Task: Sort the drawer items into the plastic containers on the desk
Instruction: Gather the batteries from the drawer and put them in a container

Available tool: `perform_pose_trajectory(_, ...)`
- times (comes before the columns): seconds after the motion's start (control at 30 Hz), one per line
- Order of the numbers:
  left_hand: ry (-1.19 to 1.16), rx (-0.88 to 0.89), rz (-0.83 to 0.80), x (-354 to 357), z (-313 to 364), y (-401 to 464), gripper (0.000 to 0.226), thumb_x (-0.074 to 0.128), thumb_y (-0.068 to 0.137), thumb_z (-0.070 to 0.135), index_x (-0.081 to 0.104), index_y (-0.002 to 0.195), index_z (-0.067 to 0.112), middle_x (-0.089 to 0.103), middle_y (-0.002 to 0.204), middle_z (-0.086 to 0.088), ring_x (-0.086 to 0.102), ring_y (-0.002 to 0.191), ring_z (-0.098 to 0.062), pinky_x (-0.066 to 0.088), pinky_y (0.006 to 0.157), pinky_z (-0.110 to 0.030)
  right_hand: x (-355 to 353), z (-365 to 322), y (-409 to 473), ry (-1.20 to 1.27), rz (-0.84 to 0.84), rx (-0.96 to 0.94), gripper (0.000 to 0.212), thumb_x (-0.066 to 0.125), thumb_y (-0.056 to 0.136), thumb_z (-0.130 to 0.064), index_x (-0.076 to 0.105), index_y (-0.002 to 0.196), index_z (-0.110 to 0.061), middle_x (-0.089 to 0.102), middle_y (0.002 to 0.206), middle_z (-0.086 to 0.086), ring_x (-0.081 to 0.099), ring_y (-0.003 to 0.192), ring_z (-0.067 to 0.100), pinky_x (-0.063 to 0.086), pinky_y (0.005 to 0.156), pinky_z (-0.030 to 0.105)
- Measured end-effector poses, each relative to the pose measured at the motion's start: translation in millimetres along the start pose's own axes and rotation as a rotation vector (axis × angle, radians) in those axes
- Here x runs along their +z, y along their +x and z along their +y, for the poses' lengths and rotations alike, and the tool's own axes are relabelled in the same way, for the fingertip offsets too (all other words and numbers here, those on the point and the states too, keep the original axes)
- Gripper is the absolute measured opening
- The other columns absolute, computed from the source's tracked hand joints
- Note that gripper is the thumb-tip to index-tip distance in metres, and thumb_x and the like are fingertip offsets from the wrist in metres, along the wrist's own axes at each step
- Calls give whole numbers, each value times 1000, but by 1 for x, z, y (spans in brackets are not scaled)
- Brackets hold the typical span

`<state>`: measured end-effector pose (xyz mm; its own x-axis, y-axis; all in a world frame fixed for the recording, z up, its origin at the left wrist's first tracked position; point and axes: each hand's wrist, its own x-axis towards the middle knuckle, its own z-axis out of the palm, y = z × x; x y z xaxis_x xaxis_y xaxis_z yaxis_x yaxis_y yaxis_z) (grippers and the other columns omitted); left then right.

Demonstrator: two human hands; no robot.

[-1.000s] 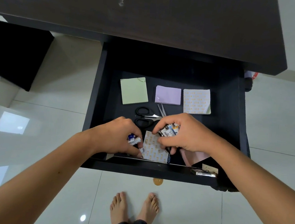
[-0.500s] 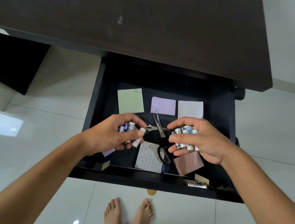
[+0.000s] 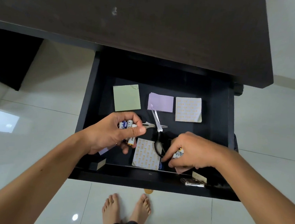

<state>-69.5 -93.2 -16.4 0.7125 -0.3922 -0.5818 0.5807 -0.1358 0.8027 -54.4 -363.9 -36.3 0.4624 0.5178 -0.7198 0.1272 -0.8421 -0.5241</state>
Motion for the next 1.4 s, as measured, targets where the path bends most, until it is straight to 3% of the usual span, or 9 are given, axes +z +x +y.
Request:
perform_pose_trajectory(0.1,-58,-9,34,1,0,1,12,68,96,13,63,95,2,65,71,-11,67,47,-13,46,40,-17,2,4,-2,-44,114,-29,29,82,88,-37,78,112,-53,70,93,-21,67,91,3,56,80,27)
perform_pose_trajectory(0.27,-97,13,104,-3,0,4,15,69,96,21,64,95,7,66,76,-18,69,52,-18,47,42,-18,11,10,-2,-99,173,-70,34,79,91,-41,72,121,-57,66,98,-13,63,92,7,56,81,34)
perform_pose_trajectory(0.4,-127,38,136,-7,-2,5,20,72,91,33,66,93,14,67,74,-13,67,61,-28,48,47,-23,23,11,0,-175,259,-84,29,79,90,-41,76,119,-47,59,92,-22,59,90,2,56,75,33)
perform_pose_trajectory(0.73,-241,57,138,-9,-3,3,12,68,95,24,69,90,13,62,84,-7,65,66,-17,54,52,-23,28,4,-2,-327,212,-71,27,77,93,-43,71,119,-38,53,106,-16,56,97,10,59,77,42)
perform_pose_trajectory(0.97,-275,42,135,-10,-6,2,30,71,90,25,77,114,10,70,93,-6,70,73,-17,60,62,-27,27,1,-5,-333,232,-92,17,70,98,-48,73,106,-34,50,101,-15,55,94,10,57,78,40)
perform_pose_trajectory(1.1,-298,36,135,-11,-7,2,35,71,87,20,76,120,11,75,98,-9,76,84,-22,65,71,-30,16,0,-16,-43,320,-49,9,80,90,-45,76,92,-37,64,93,-17,64,86,3,55,74,29)
perform_pose_trajectory(1.2,-334,22,136,-11,-6,0,33,69,89,17,75,121,10,78,102,-10,79,88,-23,65,73,-30,6,-6,-30,244,424,-13,9,85,88,-34,77,86,-29,73,76,-12,65,58,-2,45,50,12)
perform_pose_trajectory(1.33,-396,1,138,-13,-1,-5,32,67,92,16,74,123,9,79,105,-13,79,93,-27,66,78,-34,-5,-17,-40,626,438,-80,7,84,88,-19,81,95,-22,72,69,-5,63,53,7,48,45,23)
perform_pose_trajectory(1.4,-437,1,136,-15,3,-8,33,67,92,17,74,123,7,79,105,-14,79,93,-30,66,80,-37,-12,-21,-42,759,414,-121,22,79,90,-12,81,111,-20,70,68,-1,61,56,11,51,46,26)
